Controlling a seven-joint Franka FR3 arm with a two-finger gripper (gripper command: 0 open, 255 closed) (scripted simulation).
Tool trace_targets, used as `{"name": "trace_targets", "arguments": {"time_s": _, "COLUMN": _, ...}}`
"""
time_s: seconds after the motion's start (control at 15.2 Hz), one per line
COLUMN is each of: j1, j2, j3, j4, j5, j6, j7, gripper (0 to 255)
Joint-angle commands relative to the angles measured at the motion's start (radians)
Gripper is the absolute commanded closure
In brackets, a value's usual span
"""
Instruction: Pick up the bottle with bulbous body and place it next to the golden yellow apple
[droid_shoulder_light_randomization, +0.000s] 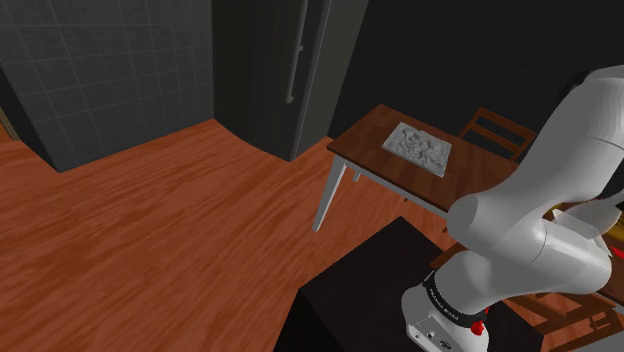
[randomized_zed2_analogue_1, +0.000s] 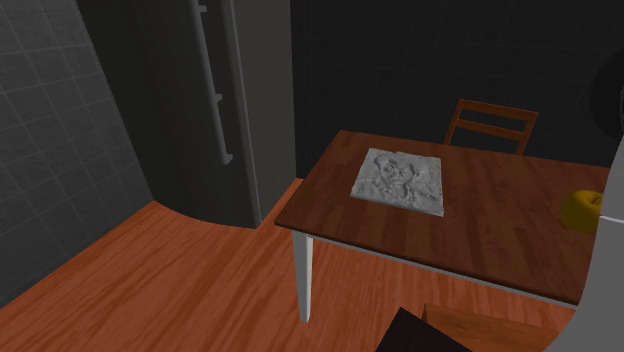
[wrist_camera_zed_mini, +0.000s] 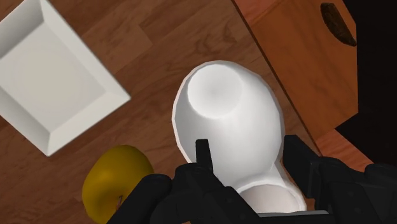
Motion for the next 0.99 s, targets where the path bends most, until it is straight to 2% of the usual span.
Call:
{"name": "trace_targets", "arguments": {"time_s": 0.0, "j1": 0.002, "j2": 0.006, "j3": 0.004, "j4": -0.021, "j5": 0.007, "j6": 0.024, "j7": -0.007, "gripper": 255}}
{"name": "trace_targets", "arguments": {"time_s": 0.2, "j1": 0.003, "j2": 0.017, "j3": 0.012, "j4": -0.050, "j5": 0.020, "j6": 0.057, "j7": -0.019, "gripper": 255}}
{"name": "trace_targets", "arguments": {"time_s": 0.66, "j1": 0.003, "j2": 0.017, "j3": 0.012, "j4": -0.050, "j5": 0.020, "j6": 0.057, "j7": -0.019, "gripper": 255}}
{"name": "trace_targets", "arguments": {"time_s": 0.73, "j1": 0.003, "j2": 0.017, "j3": 0.012, "j4": -0.050, "j5": 0.020, "j6": 0.057, "j7": -0.019, "gripper": 0}}
{"name": "trace_targets", "arguments": {"time_s": 0.92, "j1": 0.003, "j2": 0.017, "j3": 0.012, "j4": -0.050, "j5": 0.020, "j6": 0.056, "j7": -0.019, "gripper": 0}}
